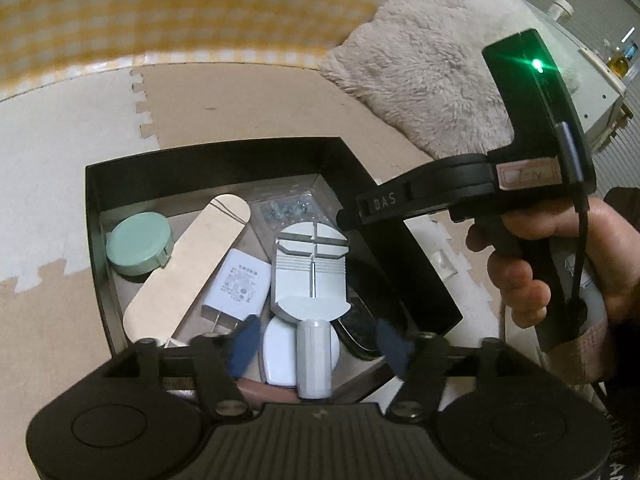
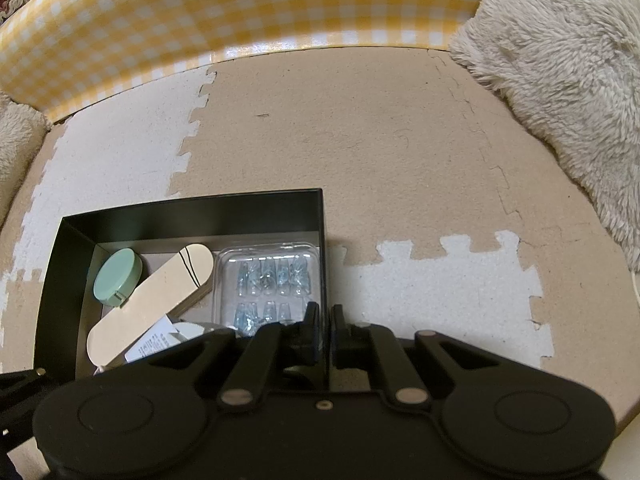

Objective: Organize rigid objects
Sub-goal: 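Lower the white tool into the box and open the left gripper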

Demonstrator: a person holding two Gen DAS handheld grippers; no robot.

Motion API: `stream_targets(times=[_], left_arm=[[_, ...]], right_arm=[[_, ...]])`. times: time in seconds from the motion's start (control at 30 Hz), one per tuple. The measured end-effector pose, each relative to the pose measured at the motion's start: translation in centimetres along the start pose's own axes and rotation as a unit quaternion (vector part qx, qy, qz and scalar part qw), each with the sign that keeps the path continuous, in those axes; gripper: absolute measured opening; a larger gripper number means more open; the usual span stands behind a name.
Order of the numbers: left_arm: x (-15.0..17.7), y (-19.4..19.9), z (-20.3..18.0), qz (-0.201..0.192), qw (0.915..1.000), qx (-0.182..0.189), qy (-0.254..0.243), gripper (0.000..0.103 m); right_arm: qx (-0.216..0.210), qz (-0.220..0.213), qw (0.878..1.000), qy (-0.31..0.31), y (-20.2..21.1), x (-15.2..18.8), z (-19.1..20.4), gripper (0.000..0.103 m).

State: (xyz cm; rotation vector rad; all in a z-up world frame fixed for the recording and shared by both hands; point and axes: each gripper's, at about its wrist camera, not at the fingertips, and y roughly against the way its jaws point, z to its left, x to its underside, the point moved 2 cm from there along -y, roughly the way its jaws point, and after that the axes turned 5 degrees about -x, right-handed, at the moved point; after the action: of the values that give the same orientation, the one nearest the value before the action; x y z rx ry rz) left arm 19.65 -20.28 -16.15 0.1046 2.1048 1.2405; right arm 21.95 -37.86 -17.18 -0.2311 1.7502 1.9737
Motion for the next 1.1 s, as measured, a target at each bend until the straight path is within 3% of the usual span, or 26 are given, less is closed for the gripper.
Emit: stream_targets(times=[0.1,0.17,0.23,0.87,1.1], left_arm=[[-0.1,0.3,-0.1,0.0,0.9999,0.014,0.006,0.081],[-0.2,0.8,-0.3,-0.002,0.9996,0.025,0.009,0.097],[-0.2,1.3,-0.6,-0.007,0.9999,0.014,0.003,0.103],[-0.8,4.1,0.3,-0.011,0.9991,-0.036,0.018,0.103],[-0.7,5.4,0.9,-0.026,0.9973,-0.061,0.03,0.103]], right_arm=[[0.0,0.0,1.0,0.0,0.0,0.0,0.0,0.006],[0.0,0.0,1.0,0.0,0.0,0.0,0.0,0.006],[-0.001,0.0,1.0,0.0,0.0,0.0,0.0,0.006],[-0.008,0.009,1.0,-0.015,0.4,0.0,-0.4,0.007],[-0.014,-0.016,0.999,-0.038,3.2,0.3,-1.0,0.023]])
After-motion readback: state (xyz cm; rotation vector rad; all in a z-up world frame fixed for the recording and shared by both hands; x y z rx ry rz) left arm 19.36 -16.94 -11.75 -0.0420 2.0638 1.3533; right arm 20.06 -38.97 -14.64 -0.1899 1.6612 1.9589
